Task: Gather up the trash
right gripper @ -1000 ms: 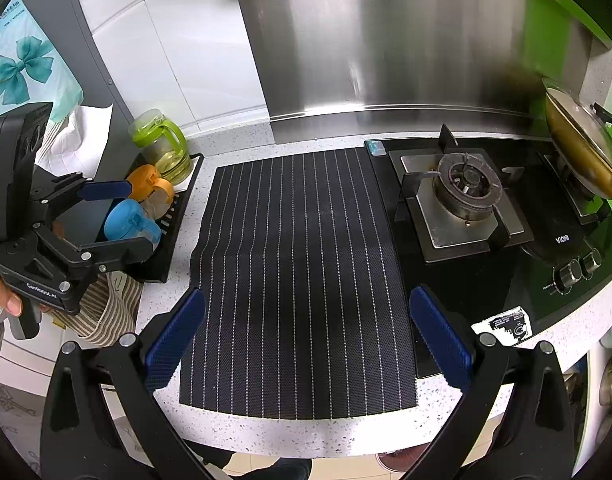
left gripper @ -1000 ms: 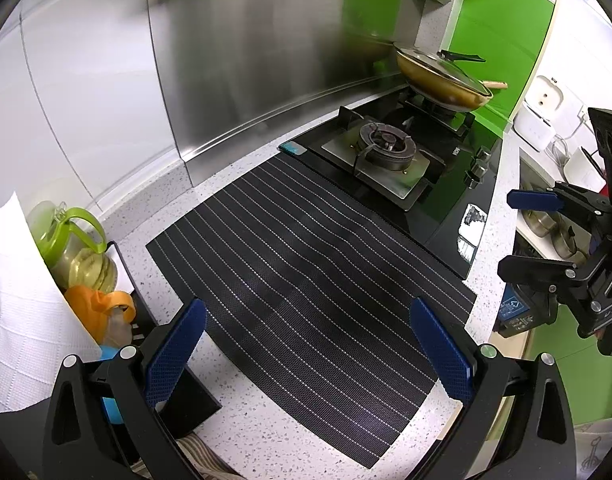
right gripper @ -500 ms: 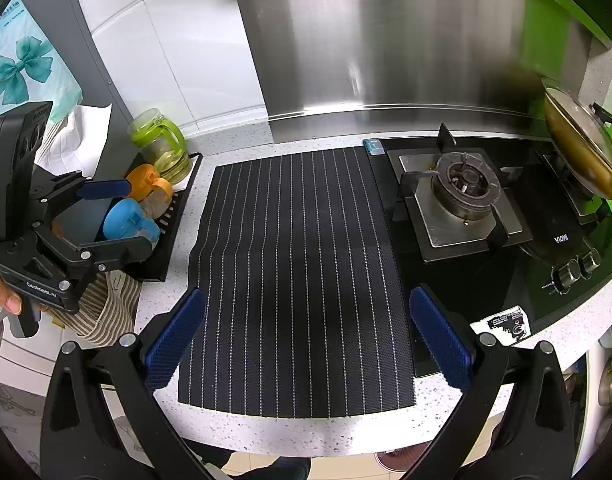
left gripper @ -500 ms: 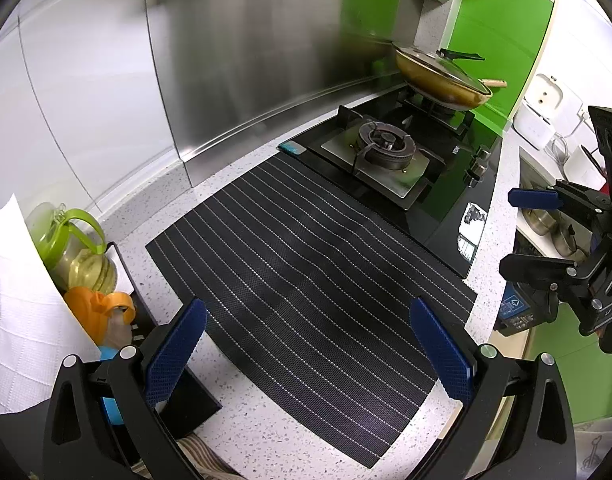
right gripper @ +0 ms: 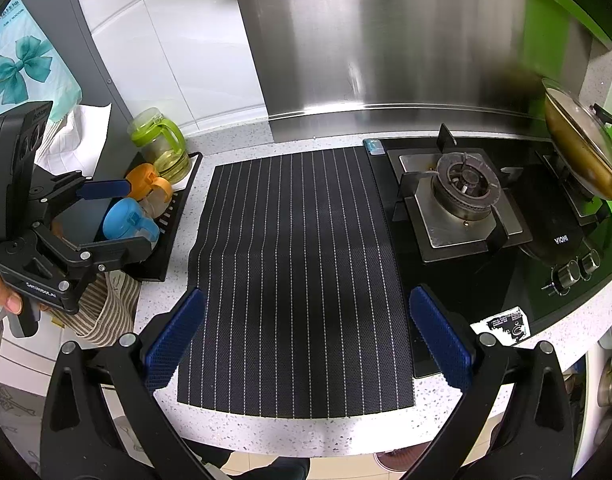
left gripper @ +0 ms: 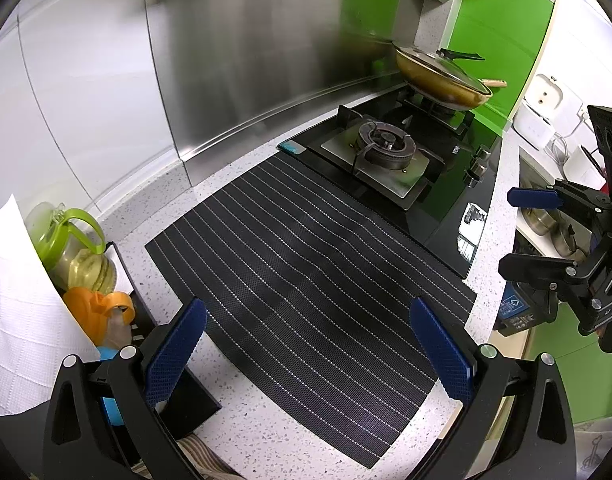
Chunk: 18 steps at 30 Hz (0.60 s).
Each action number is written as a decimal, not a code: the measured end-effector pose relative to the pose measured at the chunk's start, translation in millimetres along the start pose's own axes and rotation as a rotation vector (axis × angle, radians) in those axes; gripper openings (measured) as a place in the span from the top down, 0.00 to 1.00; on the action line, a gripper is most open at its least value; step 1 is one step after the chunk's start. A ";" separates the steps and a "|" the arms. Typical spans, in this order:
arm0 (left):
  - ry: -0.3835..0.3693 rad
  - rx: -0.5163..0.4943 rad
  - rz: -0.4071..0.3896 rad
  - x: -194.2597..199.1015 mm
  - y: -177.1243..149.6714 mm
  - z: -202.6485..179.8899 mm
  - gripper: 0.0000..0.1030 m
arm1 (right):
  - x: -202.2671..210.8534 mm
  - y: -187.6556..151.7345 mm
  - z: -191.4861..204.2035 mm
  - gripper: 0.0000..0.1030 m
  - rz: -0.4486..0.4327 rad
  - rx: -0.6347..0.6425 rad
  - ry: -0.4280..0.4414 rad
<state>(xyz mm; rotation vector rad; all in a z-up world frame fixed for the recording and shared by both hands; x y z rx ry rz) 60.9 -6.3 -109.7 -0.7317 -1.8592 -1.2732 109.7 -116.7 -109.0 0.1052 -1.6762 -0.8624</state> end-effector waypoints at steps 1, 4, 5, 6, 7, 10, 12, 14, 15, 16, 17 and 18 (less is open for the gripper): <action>0.000 -0.001 0.000 -0.3 0.2 0.1 0.05 | 0.1 -0.2 -0.6 0.03 0.000 0.000 0.001; 0.000 -0.001 0.001 -0.4 -0.1 -0.1 0.05 | 0.0 -0.1 -0.4 0.03 0.000 0.000 0.000; 0.000 0.000 0.000 0.0 -0.2 0.2 0.05 | 0.0 -0.2 -0.3 0.03 0.000 0.000 0.001; 0.000 0.001 0.001 -0.1 -0.2 0.2 0.05 | 0.0 -0.2 -0.2 0.03 0.000 0.000 0.000; 0.000 0.000 0.001 -0.2 -0.1 0.3 0.05 | -0.1 -0.2 -0.1 0.03 0.001 0.000 0.000; 0.000 0.002 0.002 -0.9 -0.1 0.3 0.05 | -0.3 0.0 -0.9 0.03 0.001 -0.001 0.001; -0.002 0.003 0.003 -2.0 -0.3 1.2 0.05 | -0.3 0.0 -1.2 0.03 0.001 -0.002 0.000; -0.002 0.002 0.003 -2.3 -0.4 1.8 0.05 | -0.4 0.1 -1.0 0.03 0.001 -0.002 0.001; -0.002 0.003 0.003 -2.3 -0.3 1.8 0.05 | -0.4 0.1 -1.0 0.03 0.001 -0.002 0.001; -0.003 0.004 0.003 -2.4 -0.2 1.8 0.05 | 0.0 -0.2 -1.4 0.03 0.001 -0.001 0.001; -0.003 0.004 0.003 -2.4 0.1 1.8 0.05 | -0.3 0.0 -1.2 0.03 0.001 -0.001 0.001; -0.003 0.004 0.003 -2.7 0.0 2.4 0.05 | -0.5 0.2 -1.0 0.03 0.001 -0.002 0.001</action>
Point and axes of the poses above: each gripper's, at about its wrist camera, not at the fingertips, and x roughly against the way its jaws point, z to its left, y to its top, the point moved 10 cm from there along -x, roughly the way its jaws point, and after that the axes turned 15 degrees about x, right-handed, at the moved point
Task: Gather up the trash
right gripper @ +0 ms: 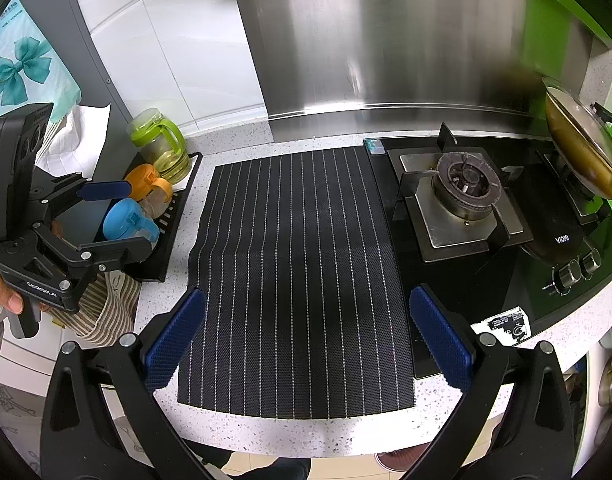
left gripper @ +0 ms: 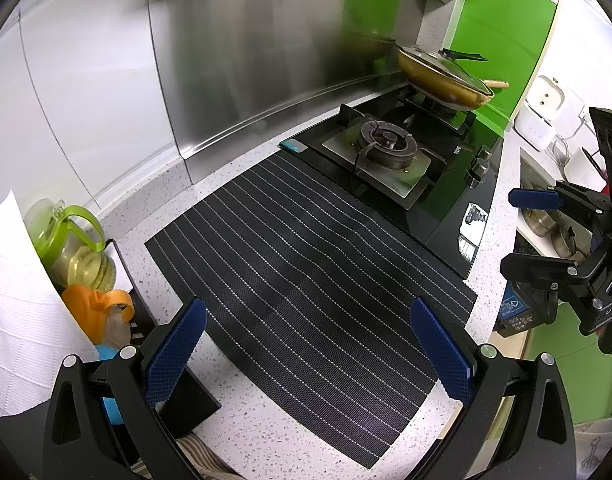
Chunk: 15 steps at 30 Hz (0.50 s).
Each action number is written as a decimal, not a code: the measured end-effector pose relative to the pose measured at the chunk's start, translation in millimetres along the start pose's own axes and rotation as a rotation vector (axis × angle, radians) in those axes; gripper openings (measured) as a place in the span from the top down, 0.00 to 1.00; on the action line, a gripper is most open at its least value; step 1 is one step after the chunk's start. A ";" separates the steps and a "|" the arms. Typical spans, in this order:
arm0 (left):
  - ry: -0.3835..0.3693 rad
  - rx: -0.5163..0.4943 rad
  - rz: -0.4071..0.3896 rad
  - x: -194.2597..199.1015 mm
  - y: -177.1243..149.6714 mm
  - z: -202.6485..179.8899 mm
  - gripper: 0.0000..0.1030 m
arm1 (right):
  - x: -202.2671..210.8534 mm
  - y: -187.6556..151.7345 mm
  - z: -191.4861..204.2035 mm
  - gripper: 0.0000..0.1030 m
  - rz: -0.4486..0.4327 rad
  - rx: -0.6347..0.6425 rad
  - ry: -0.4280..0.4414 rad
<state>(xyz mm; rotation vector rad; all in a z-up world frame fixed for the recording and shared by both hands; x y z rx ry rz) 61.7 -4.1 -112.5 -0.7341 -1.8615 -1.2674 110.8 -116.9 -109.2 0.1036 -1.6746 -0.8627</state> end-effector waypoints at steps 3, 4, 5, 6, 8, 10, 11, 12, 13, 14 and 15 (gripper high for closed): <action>0.000 -0.003 -0.001 -0.3 -0.2 0.4 0.05 | 0.2 -0.4 -0.3 0.03 0.000 0.000 0.000; -0.001 -0.001 0.000 -0.2 -0.3 0.3 0.05 | 0.1 -0.2 0.1 0.03 0.000 0.000 0.001; 0.000 -0.001 0.000 -0.3 -0.2 0.8 0.05 | 0.5 -0.5 -0.2 0.03 0.000 0.001 0.001; 0.000 0.001 0.000 0.1 -0.3 0.9 0.05 | 0.2 -0.2 0.1 0.03 0.000 0.001 0.001; -0.003 0.001 0.001 0.0 0.1 0.7 0.05 | -0.2 0.6 -0.1 0.03 0.000 0.000 0.001; -0.001 0.000 0.002 0.1 0.1 1.2 0.05 | -0.3 1.2 0.1 0.03 -0.001 -0.001 0.001; -0.001 0.002 0.004 -0.1 -0.1 1.4 0.05 | -0.7 1.6 0.2 0.03 -0.002 -0.002 0.002; 0.004 0.002 0.009 -0.8 -0.3 2.1 0.05 | -0.9 1.8 0.5 0.03 -0.001 -0.002 0.002; 0.008 0.001 0.012 -1.3 -0.5 2.2 0.05 | -1.1 2.1 0.9 0.03 -0.001 -0.001 0.003; 0.014 -0.001 0.016 -1.8 -1.4 2.6 0.05 | -1.5 2.7 1.5 0.03 -0.001 0.000 0.004; 0.019 -0.001 0.020 -2.6 -1.2 2.9 0.05 | -1.8 3.1 1.9 0.03 -0.001 0.000 0.004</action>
Point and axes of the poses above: each gripper's, at about its wrist camera, not at the fingertips, and x roughly against the way its jaws point, z to its left, y to its top, the point moved 10 cm from there along -x, roughly the way its jaws point, and after that the axes turned 15 degrees about x, right-handed, at the moved point
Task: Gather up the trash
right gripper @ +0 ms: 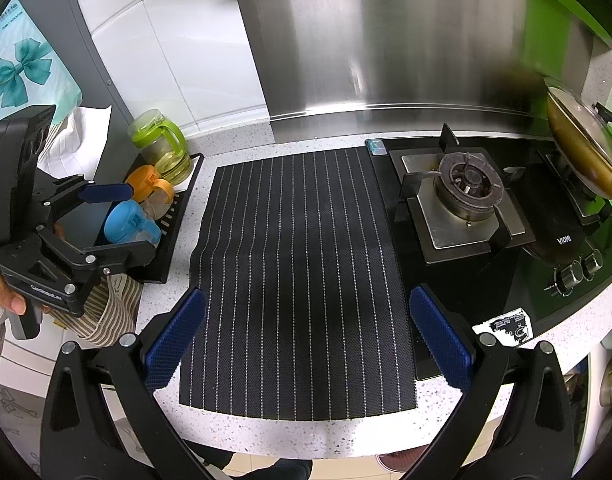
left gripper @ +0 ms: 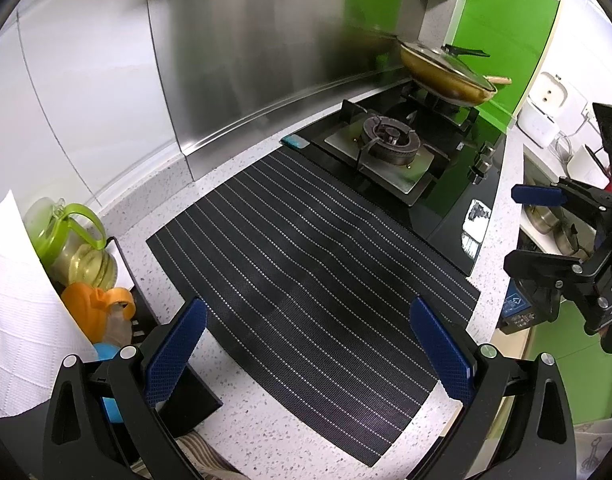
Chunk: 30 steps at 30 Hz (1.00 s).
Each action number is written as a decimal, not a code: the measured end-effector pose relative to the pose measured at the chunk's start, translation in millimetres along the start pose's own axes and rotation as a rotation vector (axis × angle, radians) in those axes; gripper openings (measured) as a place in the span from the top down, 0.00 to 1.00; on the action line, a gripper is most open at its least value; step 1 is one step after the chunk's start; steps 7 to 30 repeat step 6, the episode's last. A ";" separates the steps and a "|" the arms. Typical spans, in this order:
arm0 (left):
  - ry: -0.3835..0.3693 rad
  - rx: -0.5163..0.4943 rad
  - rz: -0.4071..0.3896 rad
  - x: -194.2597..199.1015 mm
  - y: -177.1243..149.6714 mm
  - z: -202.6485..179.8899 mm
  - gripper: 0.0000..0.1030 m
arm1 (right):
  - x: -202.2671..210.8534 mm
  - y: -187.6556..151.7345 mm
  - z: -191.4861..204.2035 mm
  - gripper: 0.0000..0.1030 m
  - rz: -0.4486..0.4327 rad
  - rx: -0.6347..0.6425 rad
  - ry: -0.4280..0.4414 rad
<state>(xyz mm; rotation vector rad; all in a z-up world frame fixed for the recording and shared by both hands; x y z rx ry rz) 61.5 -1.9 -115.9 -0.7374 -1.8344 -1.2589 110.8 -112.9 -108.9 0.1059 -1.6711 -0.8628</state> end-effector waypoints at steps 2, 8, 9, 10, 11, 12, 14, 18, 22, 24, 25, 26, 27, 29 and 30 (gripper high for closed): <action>0.005 0.000 0.000 -0.9 0.5 0.4 0.05 | -0.6 1.1 1.0 0.03 -0.001 0.000 0.002; 0.002 0.003 -0.002 0.1 1.1 0.2 0.05 | -0.6 1.6 1.6 0.03 -0.003 0.000 0.002; 0.002 0.003 -0.002 0.1 1.1 0.2 0.05 | -0.6 1.6 1.6 0.03 -0.003 0.000 0.002; 0.002 0.003 -0.002 0.1 1.1 0.2 0.05 | -0.6 1.6 1.6 0.03 -0.003 0.000 0.002; 0.002 0.003 -0.002 0.1 1.1 0.2 0.05 | -0.6 1.6 1.6 0.03 -0.003 0.000 0.002; 0.002 0.003 -0.002 0.1 1.1 0.2 0.05 | -0.6 1.6 1.6 0.03 -0.003 0.000 0.002; 0.002 0.003 -0.002 0.1 1.1 0.2 0.05 | -0.6 1.6 1.6 0.03 -0.003 0.000 0.002; 0.002 0.003 -0.002 0.1 1.1 0.2 0.05 | -0.6 1.6 1.6 0.03 -0.003 0.000 0.002; 0.002 0.003 -0.002 0.1 1.1 0.2 0.05 | -0.6 1.6 1.6 0.03 -0.003 0.000 0.002; 0.002 0.003 -0.002 0.1 1.1 0.2 0.05 | -0.6 1.6 1.6 0.03 -0.003 0.000 0.002; 0.002 0.003 -0.002 0.1 1.1 0.2 0.05 | -0.6 1.6 1.6 0.03 -0.003 0.000 0.002; 0.002 0.003 -0.002 0.1 1.1 0.2 0.05 | -0.6 1.6 1.6 0.03 -0.003 0.000 0.002; 0.002 0.003 -0.002 0.1 1.1 0.2 0.05 | -0.6 1.6 1.6 0.03 -0.003 0.000 0.002; 0.002 0.003 -0.002 0.1 1.1 0.2 0.05 | -0.6 1.6 1.6 0.03 -0.003 0.000 0.002; 0.002 0.003 -0.002 0.1 1.1 0.2 0.05 | -0.6 1.6 1.6 0.03 -0.003 0.000 0.002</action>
Point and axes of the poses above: each gripper's, at about its wrist camera, not at the fingertips, and x roughly against the way its jaws point, z to its left, y to its top, the point moved 10 cm from there along -x, roughly the way its jaws point, and after that the axes turned 15 degrees about x, right-handed, at the moved point
